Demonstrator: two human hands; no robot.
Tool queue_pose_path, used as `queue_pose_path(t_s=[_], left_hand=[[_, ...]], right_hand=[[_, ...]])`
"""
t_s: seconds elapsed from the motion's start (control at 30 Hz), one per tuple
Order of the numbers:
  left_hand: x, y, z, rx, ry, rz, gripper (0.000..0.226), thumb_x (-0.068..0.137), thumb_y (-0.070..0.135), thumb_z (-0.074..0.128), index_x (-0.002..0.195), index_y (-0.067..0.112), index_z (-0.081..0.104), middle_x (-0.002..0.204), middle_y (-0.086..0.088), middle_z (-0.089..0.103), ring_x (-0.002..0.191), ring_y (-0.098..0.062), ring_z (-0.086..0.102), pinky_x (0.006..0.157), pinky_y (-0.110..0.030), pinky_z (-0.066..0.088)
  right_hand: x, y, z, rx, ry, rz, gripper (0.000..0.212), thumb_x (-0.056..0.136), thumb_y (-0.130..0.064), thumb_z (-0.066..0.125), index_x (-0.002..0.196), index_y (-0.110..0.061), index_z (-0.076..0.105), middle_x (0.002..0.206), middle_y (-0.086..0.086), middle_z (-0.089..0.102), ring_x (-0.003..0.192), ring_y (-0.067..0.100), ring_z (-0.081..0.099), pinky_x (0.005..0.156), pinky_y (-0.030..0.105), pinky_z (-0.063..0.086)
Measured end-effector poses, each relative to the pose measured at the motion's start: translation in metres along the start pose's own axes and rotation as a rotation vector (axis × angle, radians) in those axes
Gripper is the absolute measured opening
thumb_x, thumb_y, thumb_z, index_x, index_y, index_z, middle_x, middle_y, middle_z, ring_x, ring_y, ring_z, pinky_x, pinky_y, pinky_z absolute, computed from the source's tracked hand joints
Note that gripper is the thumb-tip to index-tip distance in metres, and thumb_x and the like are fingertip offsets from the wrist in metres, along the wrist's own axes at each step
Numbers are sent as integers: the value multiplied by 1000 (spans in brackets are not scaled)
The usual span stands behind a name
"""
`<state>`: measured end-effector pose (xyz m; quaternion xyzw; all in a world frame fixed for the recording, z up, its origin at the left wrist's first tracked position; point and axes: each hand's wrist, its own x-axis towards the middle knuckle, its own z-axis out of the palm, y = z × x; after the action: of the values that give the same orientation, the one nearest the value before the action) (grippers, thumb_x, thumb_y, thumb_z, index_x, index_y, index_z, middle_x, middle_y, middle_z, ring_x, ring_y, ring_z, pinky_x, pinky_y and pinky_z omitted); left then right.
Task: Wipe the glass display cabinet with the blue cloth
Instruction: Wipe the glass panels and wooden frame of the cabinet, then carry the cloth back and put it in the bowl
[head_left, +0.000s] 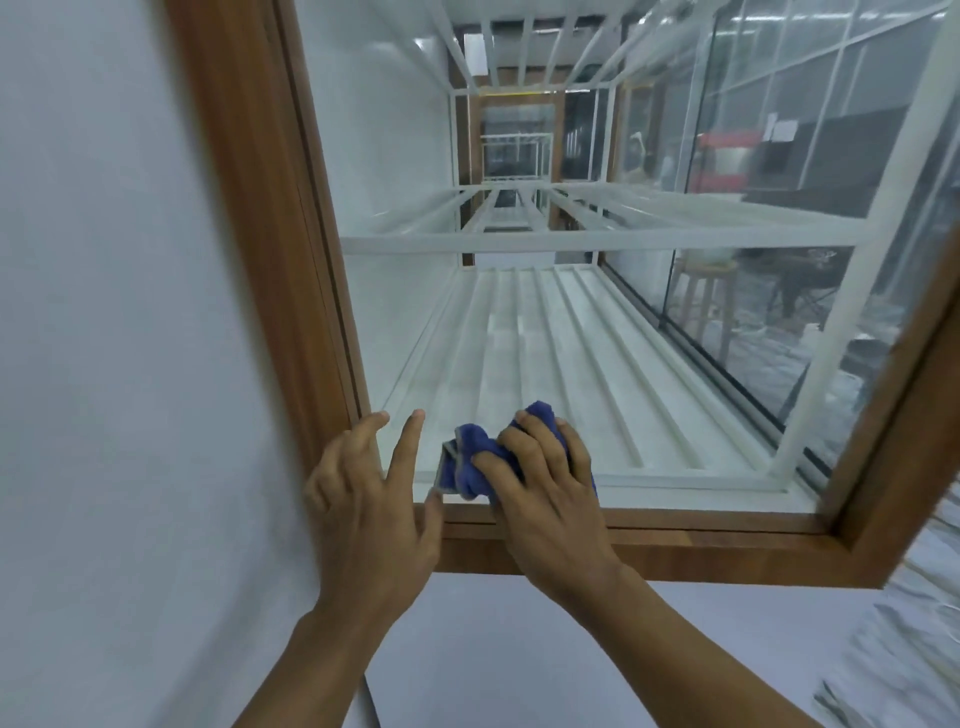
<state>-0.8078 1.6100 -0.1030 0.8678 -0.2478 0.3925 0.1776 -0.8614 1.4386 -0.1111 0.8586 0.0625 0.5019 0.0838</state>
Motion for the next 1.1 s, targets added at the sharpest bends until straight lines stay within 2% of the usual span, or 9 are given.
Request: queue_pose_path(t_s=[0.13,0.23,0.33,0.43,0.5,0.6,0.73,0.97,1.1], left_hand=[[26,23,-37,-141,-37,-15,53,77,30,75,128,26,60,121,-3,56,106,-26,52,83,-48,45],[38,47,-74,-291,-216,21,41,86,36,58,127,33,58,115,9,62,105,-19,60,90,-42,46],[40,76,-105,-458,-471,40,41,96,36,50,137,40,47,124,19,54,115,-8,53,99,-29,38],[34,118,-126,-535,-646,129,46,96,46,40,142,44,40,127,23,52,118,-7,52,97,-24,38],[31,154,-135,-599,-730,172,45,98,44,47,142,43,41,131,22,53,119,-6,52,98,-22,41],[24,216,-152,-701,-815,215,43,97,43,53,139,45,44,130,21,55,113,-2,54,98,-23,45],[-2,299,-174,-708,-978,192,44,98,45,51,140,46,40,122,22,54,107,-2,55,92,-21,43],[-30,405,-192,-696,-1167,332,46,99,38,51,144,40,41,120,19,54,105,-4,54,89,-22,43],[-34,446,-185,-707,-1208,349,46,98,39,53,143,38,43,118,19,53,100,-4,54,84,-22,42]], right_hand=[[25,14,-52,112,46,79,24,84,-16,72,105,-22,63,98,-2,62,96,16,55,88,36,42],[34,31,-104,239,-201,232,19,90,-30,58,108,-32,57,88,-14,62,88,8,53,79,29,43],[33,58,-159,281,-487,425,12,90,-37,45,96,-34,55,69,-18,55,77,7,53,77,33,46],[24,89,-224,276,-461,604,17,81,-32,57,96,-32,66,79,-12,61,78,12,58,74,34,48],[12,111,-267,255,-477,695,16,78,-25,65,93,-27,68,83,-8,65,79,15,60,70,34,49],[-19,136,-330,307,-580,904,2,82,-25,66,84,-24,65,82,-3,67,76,15,60,66,34,48],[-80,164,-405,339,-708,1157,4,83,-26,66,85,-30,67,82,-7,70,76,8,64,69,36,55],[-152,204,-507,291,-709,1390,28,80,-22,71,106,-33,71,99,-15,70,91,7,63,77,29,54],[-179,227,-535,284,-702,1435,31,79,-21,75,109,-29,71,108,-9,71,99,13,64,83,32,53]])
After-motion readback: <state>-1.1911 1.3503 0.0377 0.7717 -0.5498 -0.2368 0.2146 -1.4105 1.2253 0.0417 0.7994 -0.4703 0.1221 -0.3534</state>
